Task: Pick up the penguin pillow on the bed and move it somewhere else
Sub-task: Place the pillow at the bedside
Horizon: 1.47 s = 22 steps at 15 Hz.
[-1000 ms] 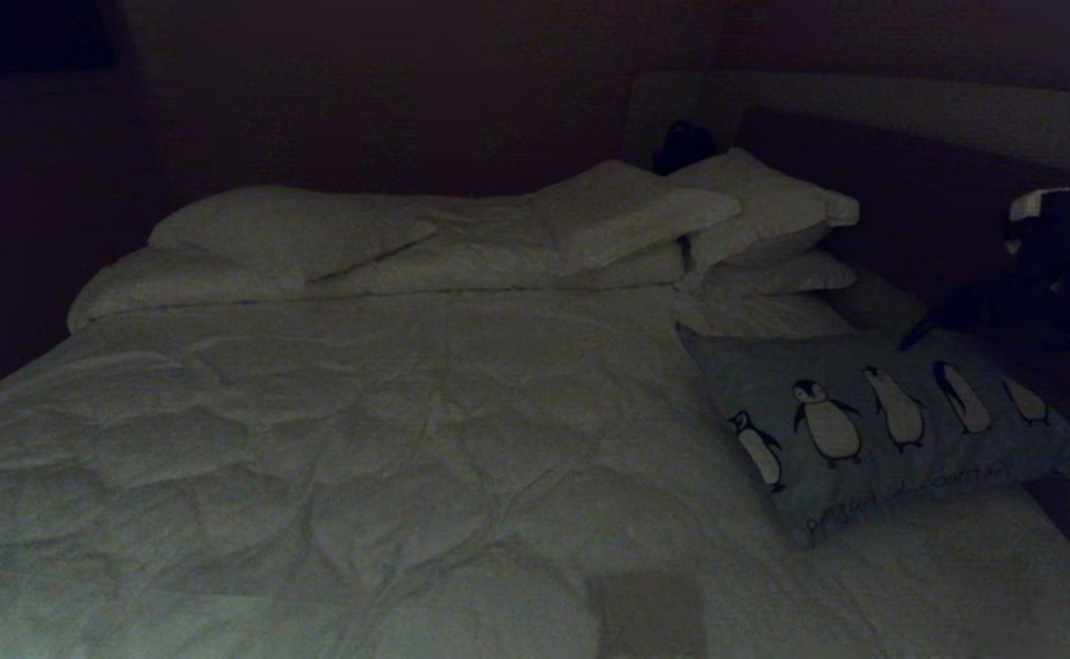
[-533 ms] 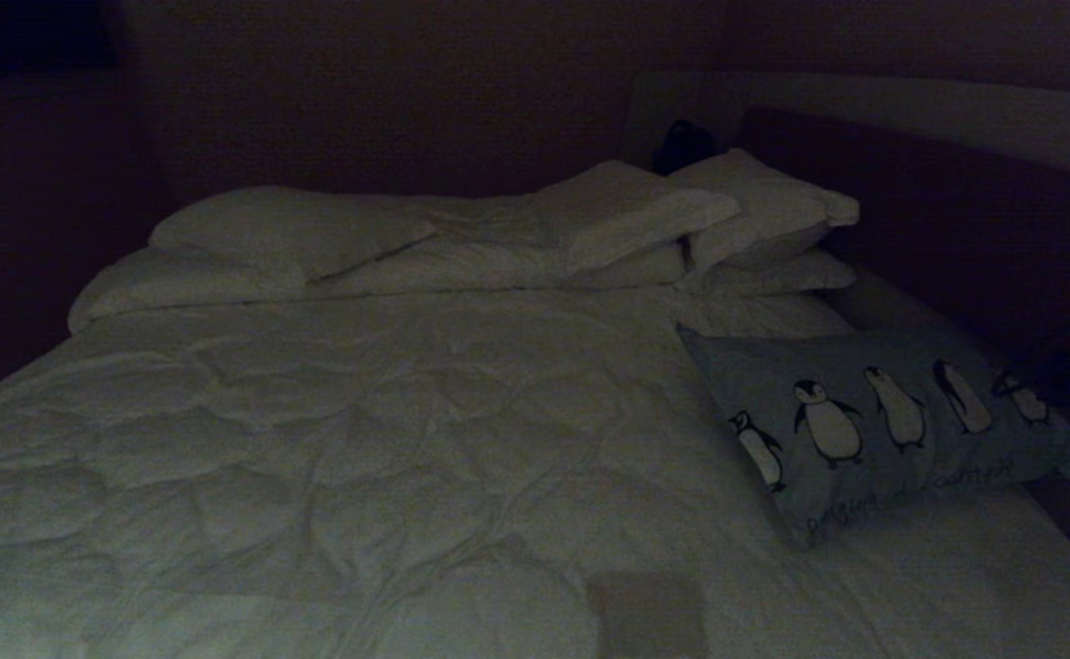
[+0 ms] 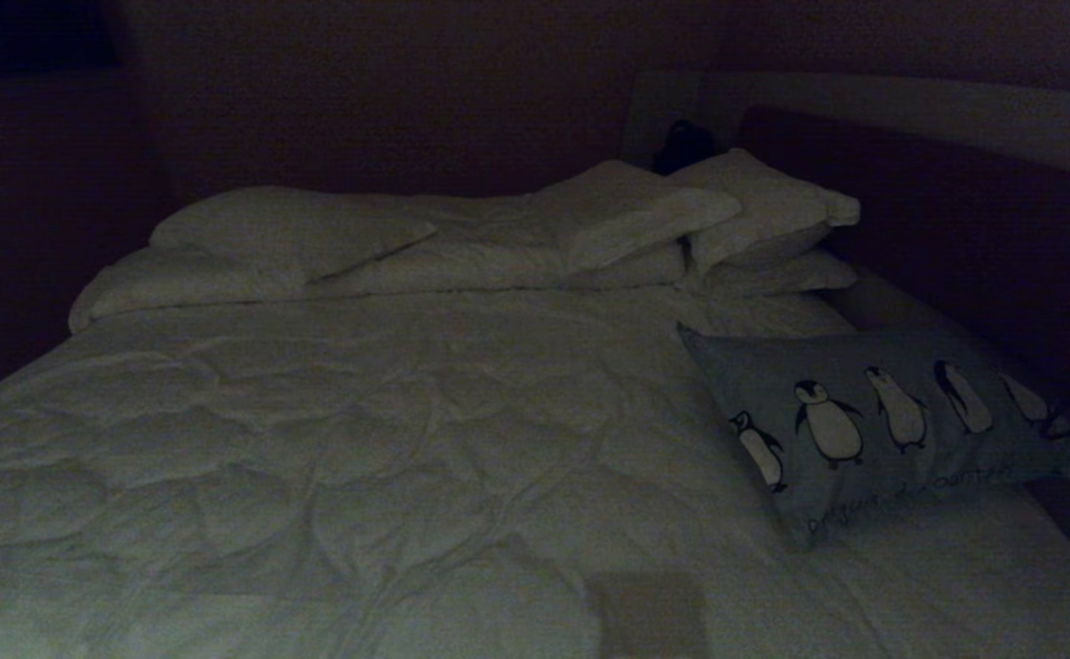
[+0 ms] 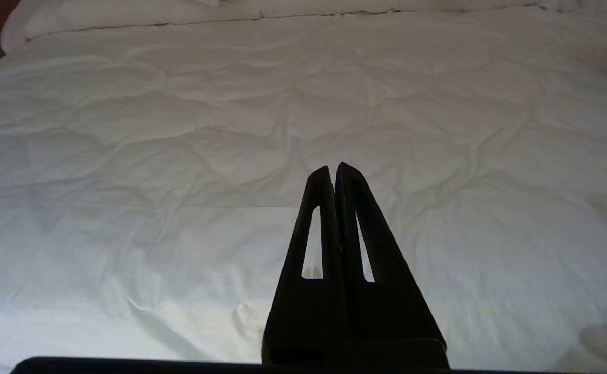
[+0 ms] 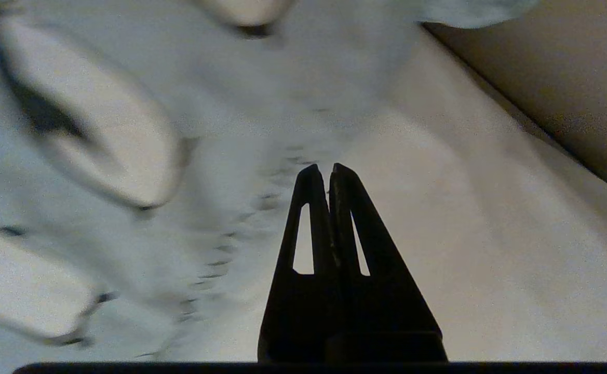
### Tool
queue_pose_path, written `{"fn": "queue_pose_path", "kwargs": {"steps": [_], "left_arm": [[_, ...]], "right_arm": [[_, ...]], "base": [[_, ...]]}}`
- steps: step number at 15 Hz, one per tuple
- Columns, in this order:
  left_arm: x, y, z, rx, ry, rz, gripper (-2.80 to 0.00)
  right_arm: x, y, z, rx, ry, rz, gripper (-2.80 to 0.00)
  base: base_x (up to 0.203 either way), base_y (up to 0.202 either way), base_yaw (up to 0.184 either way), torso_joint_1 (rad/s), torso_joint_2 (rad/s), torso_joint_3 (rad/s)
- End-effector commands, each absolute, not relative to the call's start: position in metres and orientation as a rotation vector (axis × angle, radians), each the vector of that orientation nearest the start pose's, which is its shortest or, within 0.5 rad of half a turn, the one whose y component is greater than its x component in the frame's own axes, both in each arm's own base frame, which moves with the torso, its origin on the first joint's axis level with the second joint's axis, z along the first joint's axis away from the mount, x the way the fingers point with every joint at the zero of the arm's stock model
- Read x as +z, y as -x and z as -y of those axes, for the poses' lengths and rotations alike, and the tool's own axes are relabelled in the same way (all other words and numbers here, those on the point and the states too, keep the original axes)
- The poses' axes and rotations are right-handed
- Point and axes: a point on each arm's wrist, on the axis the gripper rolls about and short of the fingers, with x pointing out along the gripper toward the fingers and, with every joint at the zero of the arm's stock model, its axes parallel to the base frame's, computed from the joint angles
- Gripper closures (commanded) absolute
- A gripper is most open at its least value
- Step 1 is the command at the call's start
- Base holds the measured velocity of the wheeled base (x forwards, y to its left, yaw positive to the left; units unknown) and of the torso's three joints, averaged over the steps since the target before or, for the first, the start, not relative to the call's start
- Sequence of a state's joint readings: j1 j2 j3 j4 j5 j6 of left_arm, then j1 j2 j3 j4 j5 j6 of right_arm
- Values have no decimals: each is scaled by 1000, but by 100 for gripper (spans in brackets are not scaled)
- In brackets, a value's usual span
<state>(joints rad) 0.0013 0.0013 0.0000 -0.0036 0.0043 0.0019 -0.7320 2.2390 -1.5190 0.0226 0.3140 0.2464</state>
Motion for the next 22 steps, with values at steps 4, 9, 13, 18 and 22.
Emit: {"fn": "queue_pose_path", "kwargs": {"steps": [4,9,13,18,22], "left_arm": [[76,23,0,6,-2,2,0],[76,23,0,6,-2,2,0],[76,23,0,6,-2,3,0],[76,23,0,6,-2,3,0],[76,23,0,6,-2,3,0]], "right_arm": [[80,-323,324,-496,-609,-623,-280],[51,-334,344,-496,-552,-649,-280],[48,-346,355,-461,-428,-622,-280],[57,-357,363,-353,-394,-529,-280],[62,-363,357,-263,-325,-517,-280]], "base": [[0,0,0,0,0,0],[0,0,0,0,0,0],[0,0,0,0,0,0],[0,0,0,0,0,0],[0,0,0,0,0,0]]}}
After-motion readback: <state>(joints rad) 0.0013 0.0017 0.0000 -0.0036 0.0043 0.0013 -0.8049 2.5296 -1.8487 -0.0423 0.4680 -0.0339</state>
